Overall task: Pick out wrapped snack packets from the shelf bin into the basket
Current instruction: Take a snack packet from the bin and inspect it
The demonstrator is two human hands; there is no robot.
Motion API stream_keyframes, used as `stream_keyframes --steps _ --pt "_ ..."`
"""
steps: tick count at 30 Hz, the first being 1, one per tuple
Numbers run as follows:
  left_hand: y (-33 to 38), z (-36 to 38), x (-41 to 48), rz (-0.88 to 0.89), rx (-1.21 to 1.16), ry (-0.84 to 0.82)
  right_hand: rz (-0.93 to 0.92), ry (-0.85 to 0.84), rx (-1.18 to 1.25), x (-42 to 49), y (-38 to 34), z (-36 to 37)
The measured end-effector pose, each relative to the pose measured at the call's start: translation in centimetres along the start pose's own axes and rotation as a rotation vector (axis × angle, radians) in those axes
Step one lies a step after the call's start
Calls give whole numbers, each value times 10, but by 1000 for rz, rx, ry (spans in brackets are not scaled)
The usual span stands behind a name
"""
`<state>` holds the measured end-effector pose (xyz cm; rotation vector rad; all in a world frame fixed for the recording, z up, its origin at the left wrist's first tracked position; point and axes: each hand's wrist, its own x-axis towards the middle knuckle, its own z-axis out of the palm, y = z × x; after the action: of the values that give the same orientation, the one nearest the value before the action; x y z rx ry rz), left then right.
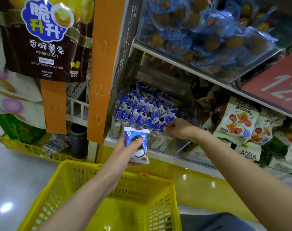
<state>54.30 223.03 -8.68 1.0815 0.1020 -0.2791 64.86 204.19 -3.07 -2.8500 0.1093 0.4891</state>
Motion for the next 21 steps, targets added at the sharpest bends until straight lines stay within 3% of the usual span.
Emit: stream_keyframes --steps 2,4,6,8,12,17,21 --pt "-1 1 -1 -20 -25 19 -50 160 74 -13 -7 5" --pt "-2 0 -3 -13 9 23 -238 427 249 -34 -15 13" --pt "-4 0 -6 21 92 12 -415 546 373 -56 -24 23" --pt "-5 1 -8 56 139 -11 -472 458 458 -73 -32 36" --pt "-7 2 -10 85 253 -41 -400 187 729 -83 -36 50" --pt "-5 1 -12 126 317 -38 -374 169 874 -81 -30 63" --pt "-7 -1 -15 143 330 64 -396 143 874 -80 -29 79"
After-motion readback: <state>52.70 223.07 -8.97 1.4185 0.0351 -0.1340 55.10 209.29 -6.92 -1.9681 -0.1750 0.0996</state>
